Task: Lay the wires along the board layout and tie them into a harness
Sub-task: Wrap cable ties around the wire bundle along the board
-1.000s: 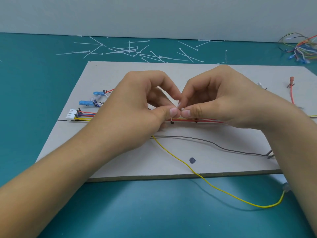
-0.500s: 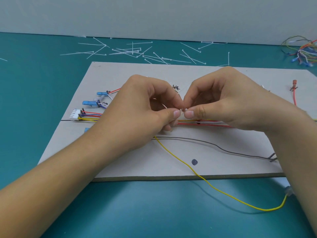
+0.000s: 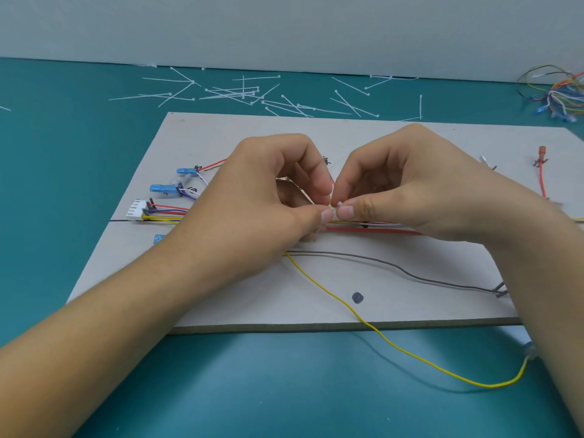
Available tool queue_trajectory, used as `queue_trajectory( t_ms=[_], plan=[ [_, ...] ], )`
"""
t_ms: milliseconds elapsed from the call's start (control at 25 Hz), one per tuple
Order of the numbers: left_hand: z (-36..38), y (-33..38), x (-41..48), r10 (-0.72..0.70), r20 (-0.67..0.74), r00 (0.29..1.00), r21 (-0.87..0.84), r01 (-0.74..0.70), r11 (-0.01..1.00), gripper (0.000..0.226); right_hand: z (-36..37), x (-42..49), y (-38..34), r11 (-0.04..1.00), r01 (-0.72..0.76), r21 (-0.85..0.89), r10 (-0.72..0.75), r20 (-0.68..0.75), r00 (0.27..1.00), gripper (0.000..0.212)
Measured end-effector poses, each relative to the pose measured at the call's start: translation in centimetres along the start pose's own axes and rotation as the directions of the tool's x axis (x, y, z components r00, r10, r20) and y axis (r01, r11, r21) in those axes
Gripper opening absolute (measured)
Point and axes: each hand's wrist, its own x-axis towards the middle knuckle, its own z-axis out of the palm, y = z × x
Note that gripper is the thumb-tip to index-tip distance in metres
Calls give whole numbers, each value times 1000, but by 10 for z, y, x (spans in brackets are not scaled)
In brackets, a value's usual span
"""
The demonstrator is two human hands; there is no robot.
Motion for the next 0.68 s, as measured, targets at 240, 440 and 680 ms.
queue_trajectory(
  t_ms=[240, 440, 680],
  plan=[
    [1, 3, -1, 1, -16, 1000, 3, -1, 1000, 20, 1, 0, -1, 1000, -15, -10, 15, 15, 1000, 8],
    [1, 4, -1, -2, -17, 1000, 11, 2, 1000, 22, 2, -1, -3, 1000, -10, -11, 10, 16, 1000, 8],
    [1, 5, -1, 9, -30, 1000, 41, -8, 999, 25, 4, -1, -4, 1000, 2, -10, -2, 39, 999, 7]
  ],
)
